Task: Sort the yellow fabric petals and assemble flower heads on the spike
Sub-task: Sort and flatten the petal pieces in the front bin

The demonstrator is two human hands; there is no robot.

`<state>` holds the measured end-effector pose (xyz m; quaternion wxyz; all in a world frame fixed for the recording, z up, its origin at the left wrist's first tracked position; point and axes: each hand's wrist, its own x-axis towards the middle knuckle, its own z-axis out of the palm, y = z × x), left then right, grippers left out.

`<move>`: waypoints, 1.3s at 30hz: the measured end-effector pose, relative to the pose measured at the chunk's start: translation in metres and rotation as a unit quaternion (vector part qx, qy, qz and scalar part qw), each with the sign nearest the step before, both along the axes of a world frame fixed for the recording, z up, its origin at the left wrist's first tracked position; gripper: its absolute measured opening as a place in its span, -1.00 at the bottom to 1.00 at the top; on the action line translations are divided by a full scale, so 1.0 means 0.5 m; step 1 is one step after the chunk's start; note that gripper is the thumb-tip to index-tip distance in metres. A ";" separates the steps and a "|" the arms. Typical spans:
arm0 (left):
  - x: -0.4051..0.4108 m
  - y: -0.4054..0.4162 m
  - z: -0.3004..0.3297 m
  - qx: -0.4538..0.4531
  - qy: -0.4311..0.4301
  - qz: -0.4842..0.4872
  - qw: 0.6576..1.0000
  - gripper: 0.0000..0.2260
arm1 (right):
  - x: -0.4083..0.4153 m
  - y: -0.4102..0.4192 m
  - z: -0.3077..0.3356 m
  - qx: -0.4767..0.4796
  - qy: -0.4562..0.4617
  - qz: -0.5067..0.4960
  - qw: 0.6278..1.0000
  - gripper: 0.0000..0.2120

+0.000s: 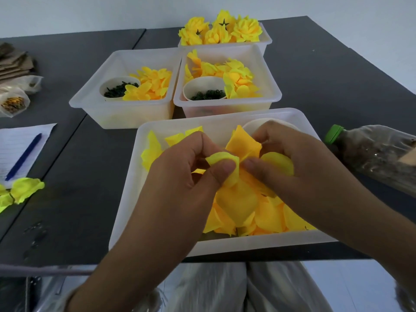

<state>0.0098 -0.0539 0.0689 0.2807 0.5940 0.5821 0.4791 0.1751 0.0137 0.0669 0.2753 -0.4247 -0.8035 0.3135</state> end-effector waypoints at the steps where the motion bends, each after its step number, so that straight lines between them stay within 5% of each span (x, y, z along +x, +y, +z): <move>1: 0.002 -0.002 -0.002 0.006 0.005 0.006 1.000 -0.92 | -0.004 0.002 0.002 -0.005 0.002 0.004 1.000 -0.74; 14: 0.013 0.005 -0.008 0.068 0.083 0.047 0.993 -0.95 | -0.031 0.003 -0.016 -0.008 0.083 0.006 0.997 -0.90; 17: 0.014 0.007 -0.013 0.092 0.155 0.042 0.983 -0.97 | -0.031 0.006 -0.001 -0.085 0.102 0.070 0.989 -0.82; 20: 0.021 0.008 -0.015 0.109 0.194 0.043 0.974 -0.96 | -0.033 0.021 0.001 -0.052 0.102 0.024 0.993 -0.68; 26: 0.004 0.002 -0.017 0.117 0.144 0.052 0.981 -0.95 | -0.034 0.030 -0.008 -0.080 0.151 -0.031 0.985 -0.70; 39: -0.008 -0.025 -0.020 0.170 0.172 0.090 0.966 -0.84 | -0.027 0.025 0.002 -0.101 0.235 0.054 0.965 -0.64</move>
